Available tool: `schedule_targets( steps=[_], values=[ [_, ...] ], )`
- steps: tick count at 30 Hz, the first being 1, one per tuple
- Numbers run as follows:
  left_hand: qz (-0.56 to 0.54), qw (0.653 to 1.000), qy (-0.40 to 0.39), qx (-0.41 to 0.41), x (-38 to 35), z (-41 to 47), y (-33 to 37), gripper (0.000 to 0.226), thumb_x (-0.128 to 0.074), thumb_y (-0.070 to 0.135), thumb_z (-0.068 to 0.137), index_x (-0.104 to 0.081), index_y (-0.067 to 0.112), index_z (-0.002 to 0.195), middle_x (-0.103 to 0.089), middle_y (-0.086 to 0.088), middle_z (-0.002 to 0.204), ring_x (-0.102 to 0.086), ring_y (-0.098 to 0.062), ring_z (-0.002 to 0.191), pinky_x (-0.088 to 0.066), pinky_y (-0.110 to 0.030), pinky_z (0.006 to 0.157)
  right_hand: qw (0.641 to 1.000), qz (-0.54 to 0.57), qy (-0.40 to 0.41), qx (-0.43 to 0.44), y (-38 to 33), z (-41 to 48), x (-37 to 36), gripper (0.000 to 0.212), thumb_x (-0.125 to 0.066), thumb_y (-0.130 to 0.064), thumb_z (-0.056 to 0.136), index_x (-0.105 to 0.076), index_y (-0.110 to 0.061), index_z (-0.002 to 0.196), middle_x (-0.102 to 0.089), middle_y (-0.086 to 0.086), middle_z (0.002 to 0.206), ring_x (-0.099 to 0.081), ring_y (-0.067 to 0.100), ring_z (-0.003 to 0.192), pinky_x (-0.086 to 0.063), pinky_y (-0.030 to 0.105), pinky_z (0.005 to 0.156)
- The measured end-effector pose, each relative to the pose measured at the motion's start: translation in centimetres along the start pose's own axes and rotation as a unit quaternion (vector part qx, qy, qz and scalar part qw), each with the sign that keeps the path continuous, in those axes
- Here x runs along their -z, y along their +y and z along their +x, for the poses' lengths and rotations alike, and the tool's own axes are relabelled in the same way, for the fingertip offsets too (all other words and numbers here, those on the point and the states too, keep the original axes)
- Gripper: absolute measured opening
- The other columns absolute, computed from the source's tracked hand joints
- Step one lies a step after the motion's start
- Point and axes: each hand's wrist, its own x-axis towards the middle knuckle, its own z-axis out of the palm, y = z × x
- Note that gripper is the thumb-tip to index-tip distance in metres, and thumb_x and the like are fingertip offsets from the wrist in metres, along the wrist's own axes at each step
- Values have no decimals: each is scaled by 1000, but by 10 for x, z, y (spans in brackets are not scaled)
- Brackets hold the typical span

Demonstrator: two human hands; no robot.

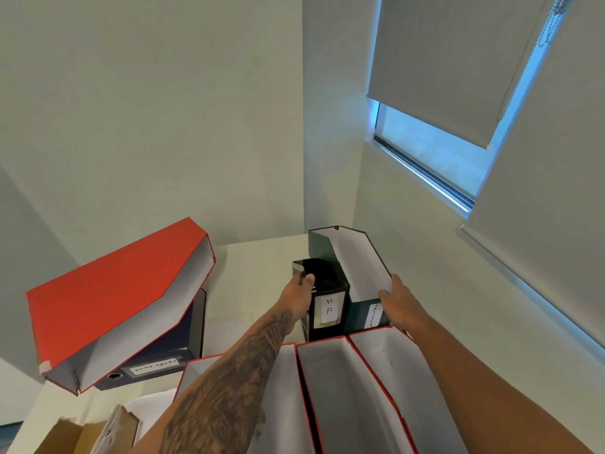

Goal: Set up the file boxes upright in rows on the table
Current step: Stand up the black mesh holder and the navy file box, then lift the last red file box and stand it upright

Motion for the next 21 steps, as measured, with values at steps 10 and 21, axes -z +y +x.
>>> schedule_targets(
  steps=[10,21],
  values=[
    [121,986,86,-79,114,-25,-6,65,-46,52,101,-33,19,156,-35,1,159,-40,-21,143,-32,-37,117,966,26,178,185,-82,-36,0,44,-61,-26,99,-49,-14,140,-40,8,153,-41,33,137,-48,52,105],
    [371,884,241,-151,307,-72,-56,48,-55,39,99,-57,10,137,-56,-10,142,-52,-29,129,-40,-35,108,948,33,-95,301,-238,-110,-178,34,-60,-33,98,-59,-23,130,-56,-7,136,-55,16,123,-46,34,102]
  ],
)
